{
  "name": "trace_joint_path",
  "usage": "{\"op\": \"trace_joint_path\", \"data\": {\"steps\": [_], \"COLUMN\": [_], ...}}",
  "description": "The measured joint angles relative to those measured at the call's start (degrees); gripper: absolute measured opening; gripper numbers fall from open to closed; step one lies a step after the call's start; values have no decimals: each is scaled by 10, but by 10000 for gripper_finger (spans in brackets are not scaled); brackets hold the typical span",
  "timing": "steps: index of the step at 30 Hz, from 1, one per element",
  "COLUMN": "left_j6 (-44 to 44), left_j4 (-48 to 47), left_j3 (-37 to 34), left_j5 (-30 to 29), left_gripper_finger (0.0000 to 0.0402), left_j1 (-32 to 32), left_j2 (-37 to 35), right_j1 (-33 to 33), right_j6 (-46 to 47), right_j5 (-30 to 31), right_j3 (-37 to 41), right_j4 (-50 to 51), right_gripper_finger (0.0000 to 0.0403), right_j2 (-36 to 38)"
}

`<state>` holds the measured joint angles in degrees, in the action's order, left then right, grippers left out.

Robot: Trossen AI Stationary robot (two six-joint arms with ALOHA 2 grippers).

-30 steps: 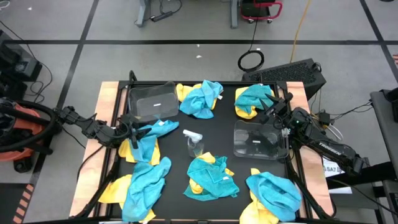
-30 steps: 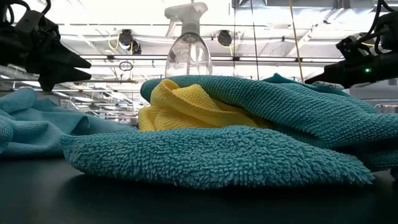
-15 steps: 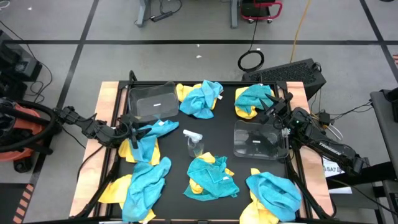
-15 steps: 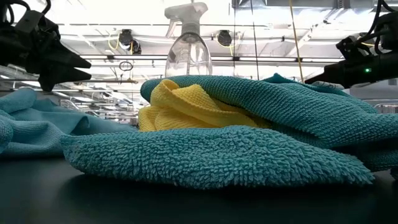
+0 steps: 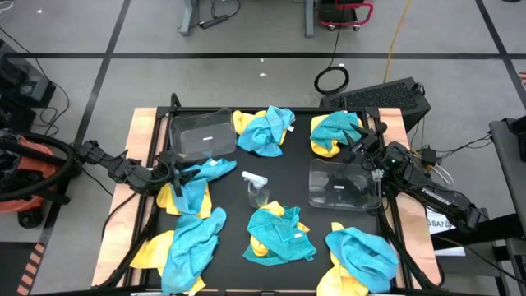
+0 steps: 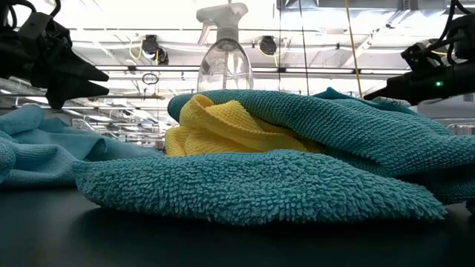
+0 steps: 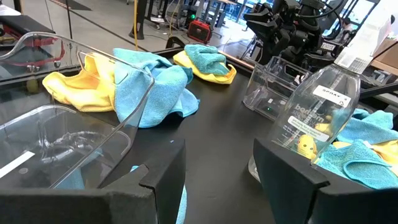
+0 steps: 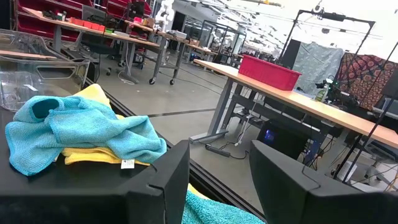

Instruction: Sort microfiber towel by color & place in baskets

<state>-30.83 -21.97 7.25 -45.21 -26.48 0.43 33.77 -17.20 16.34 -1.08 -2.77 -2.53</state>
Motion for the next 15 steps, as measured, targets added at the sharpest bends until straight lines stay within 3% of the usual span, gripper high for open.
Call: {"op": "trace_joint_path", "data": {"steps": [8,15], "left_j6": [0,0], "left_j4": [0,0], "left_j3": [0,0], "left_j5": [0,0], "left_gripper_finger": [196,196], "left_j1": [0,0], "left_j2": [0,0], "right_j1": [0,0], "right_j6": [3,79], "right_j5": [0,-2], "right_j3": [0,0], "right_j4": [0,-46], "right_gripper_finger": [160,160], "right_j2": [0,0]}}
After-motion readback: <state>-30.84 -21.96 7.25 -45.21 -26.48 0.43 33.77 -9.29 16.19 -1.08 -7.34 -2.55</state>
